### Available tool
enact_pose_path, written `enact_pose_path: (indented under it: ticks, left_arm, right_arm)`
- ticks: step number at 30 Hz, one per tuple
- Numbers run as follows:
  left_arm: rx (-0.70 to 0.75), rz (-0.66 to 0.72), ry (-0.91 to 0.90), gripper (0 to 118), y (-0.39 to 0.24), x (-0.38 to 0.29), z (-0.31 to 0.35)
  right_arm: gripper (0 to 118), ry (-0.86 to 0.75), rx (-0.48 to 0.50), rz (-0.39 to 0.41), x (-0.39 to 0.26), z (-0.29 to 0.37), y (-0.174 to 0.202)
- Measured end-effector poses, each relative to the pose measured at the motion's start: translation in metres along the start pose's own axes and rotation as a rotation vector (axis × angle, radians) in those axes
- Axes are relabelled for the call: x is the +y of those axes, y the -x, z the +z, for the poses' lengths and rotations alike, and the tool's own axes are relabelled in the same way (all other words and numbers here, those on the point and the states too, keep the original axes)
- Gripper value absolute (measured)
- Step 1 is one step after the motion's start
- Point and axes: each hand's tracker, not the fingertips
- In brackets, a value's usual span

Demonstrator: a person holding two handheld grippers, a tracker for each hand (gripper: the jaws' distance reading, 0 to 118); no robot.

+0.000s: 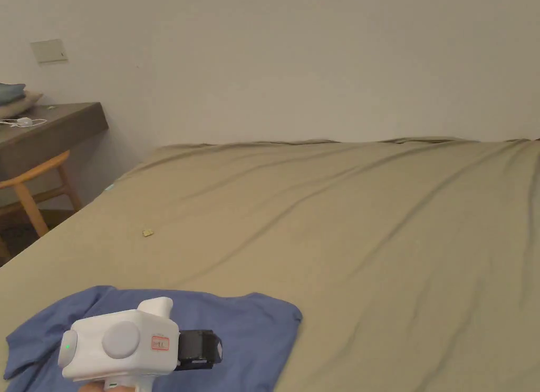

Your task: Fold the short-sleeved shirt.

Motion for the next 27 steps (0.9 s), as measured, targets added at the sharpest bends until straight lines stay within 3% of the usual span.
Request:
enact_pose_path:
  ticks: [2,5,6,7,8,11,13,15,19,22,27]
  left_arm:
    - [0.029,-0.006,0.039,117,-0.001,-0.013,-0.024]
    - [0.163,-0.015,0.008,82,0.000,-0.027,-0.032]
    - [0.147,-0.034,-0.076,61,-0.002,-0.028,-0.023]
    - [0.088,-0.013,-0.078,10,-0.001,-0.023,-0.017]
    - [0.076,0.015,-0.065,4,-0.003,-0.016,-0.012]
    - [0.033,0.050,-0.159,4,0.004,0.013,0.011]
    - [0.034,-0.018,-0.254,4,-0.030,0.034,0.043]
    - [-0.052,-0.054,-0.328,4,-0.056,0.054,0.070]
    - [-0.172,-0.253,-0.410,4,-0.166,0.070,0.113]
    - [-0.344,-0.298,-0.402,4,-0.234,0.090,0.119]
    - [-0.541,-0.496,-0.310,4,-0.380,0.069,0.100]
  right_arm:
    - [3,0.016,-0.014,-0.007,-0.008,0.004,-0.004]
    - [3,0.008,-0.063,0.044,-0.016,0.008,-0.007]
    - [3,0.004,-0.074,0.061,-0.018,0.009,-0.008]
    - [3,0.004,-0.082,0.067,-0.019,0.009,-0.010]
    - [3,0.004,-0.083,0.063,-0.019,0.010,-0.013]
    - [3,0.000,-0.088,0.029,-0.020,0.013,-0.023]
    - [3,-0.003,-0.093,0.021,-0.021,0.017,-0.028]
    - [3,-0.009,-0.104,0.022,-0.021,0.022,-0.031]
    - [3,-0.028,-0.117,-0.009,-0.022,0.037,-0.039]
    - [3,-0.041,-0.150,-0.024,-0.023,0.053,-0.045]
    - [3,-0.045,-0.235,-0.082,-0.031,0.084,-0.063]
